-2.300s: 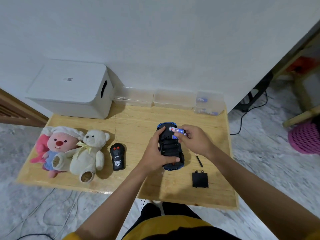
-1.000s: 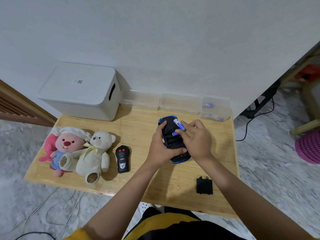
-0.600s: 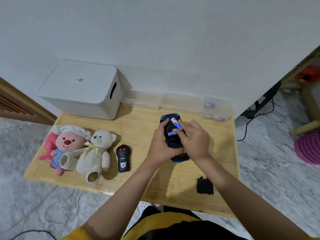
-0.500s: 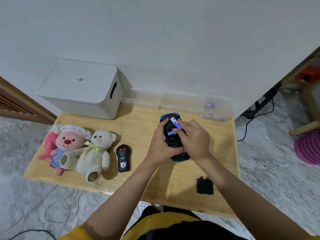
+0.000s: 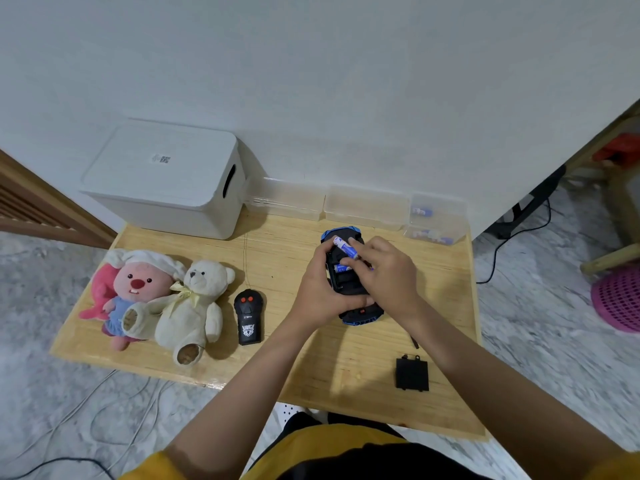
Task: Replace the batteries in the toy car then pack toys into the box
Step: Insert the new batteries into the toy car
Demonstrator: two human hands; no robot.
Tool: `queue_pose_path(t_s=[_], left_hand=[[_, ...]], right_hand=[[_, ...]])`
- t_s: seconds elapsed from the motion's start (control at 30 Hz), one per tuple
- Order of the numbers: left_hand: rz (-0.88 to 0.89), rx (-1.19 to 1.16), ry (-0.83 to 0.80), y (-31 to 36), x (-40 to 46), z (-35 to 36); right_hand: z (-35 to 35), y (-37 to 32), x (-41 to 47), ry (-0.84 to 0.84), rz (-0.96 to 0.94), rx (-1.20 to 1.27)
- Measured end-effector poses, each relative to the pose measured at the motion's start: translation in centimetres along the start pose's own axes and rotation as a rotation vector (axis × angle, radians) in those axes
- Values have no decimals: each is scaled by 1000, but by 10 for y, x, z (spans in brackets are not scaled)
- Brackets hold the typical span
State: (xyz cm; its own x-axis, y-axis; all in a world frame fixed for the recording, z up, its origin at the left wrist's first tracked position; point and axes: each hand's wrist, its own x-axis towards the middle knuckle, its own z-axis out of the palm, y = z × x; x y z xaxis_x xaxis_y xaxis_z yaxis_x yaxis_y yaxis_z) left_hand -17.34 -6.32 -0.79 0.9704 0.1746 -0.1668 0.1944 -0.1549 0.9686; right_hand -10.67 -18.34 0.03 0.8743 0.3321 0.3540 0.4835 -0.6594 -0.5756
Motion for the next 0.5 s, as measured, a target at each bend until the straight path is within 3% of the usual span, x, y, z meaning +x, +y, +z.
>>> queue_pose_path(t_s=[0.23,0.5], left_hand=[[-2,79,-17,-3,11,-12],[-23,124,-28,-3,12,-6]], right_hand=[[-19,10,0,-118,132,312],[-32,4,10,-362,47,56]])
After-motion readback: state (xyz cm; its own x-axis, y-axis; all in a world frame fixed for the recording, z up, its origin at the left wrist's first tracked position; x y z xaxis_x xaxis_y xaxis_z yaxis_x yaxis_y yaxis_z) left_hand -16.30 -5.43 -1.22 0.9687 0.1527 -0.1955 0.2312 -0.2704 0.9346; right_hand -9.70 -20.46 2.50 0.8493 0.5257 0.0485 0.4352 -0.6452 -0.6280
